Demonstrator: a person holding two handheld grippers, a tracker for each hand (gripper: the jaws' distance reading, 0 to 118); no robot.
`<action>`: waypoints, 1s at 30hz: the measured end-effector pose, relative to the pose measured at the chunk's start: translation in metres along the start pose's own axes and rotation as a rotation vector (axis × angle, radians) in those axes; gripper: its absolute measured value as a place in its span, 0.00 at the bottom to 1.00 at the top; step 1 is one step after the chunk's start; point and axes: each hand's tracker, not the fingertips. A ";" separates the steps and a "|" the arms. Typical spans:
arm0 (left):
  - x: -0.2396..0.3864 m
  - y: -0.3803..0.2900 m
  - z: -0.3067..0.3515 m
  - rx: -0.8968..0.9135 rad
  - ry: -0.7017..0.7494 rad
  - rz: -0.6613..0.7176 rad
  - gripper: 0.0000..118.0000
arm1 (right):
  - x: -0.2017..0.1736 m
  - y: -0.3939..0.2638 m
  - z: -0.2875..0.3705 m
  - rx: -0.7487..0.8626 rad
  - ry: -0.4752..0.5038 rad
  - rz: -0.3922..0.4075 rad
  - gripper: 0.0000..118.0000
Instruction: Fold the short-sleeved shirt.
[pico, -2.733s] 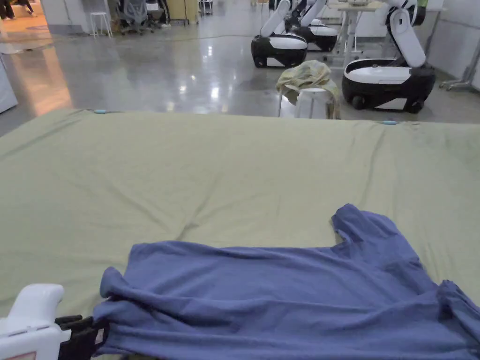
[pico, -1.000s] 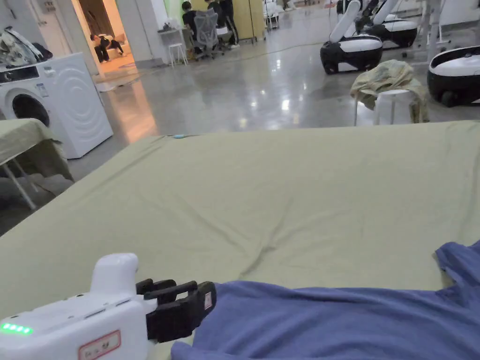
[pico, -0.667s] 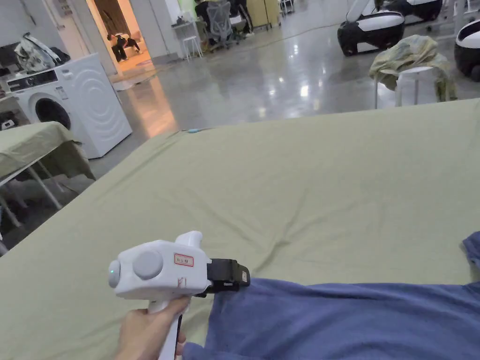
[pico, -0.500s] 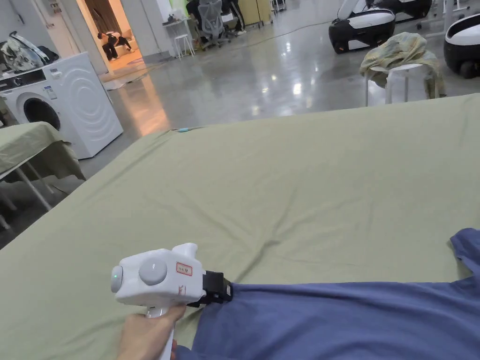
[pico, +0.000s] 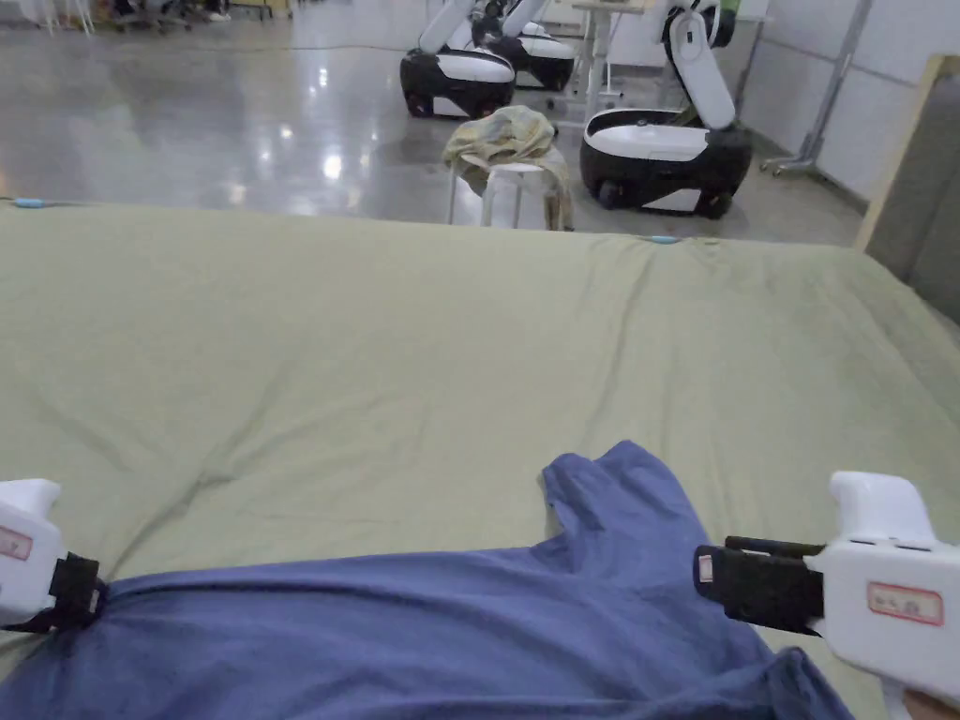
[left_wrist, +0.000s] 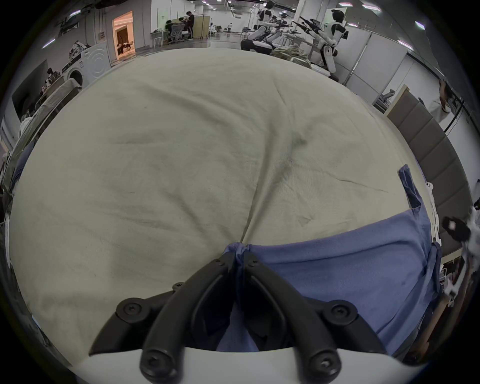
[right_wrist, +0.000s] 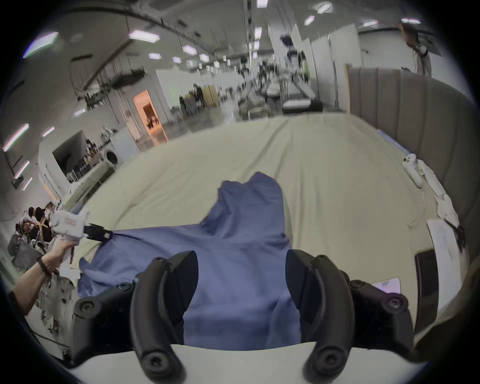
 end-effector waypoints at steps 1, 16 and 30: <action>0.000 0.000 0.000 -0.002 -0.002 0.001 0.06 | 0.007 0.013 -0.020 -0.059 -0.012 0.007 0.65; -0.001 -0.005 0.038 0.126 -0.074 0.023 0.05 | 0.010 0.039 -0.079 -0.253 -0.116 0.118 0.06; -0.041 -0.166 0.166 0.234 -0.243 -0.042 0.06 | -0.020 -0.127 0.134 -0.015 0.014 0.075 0.06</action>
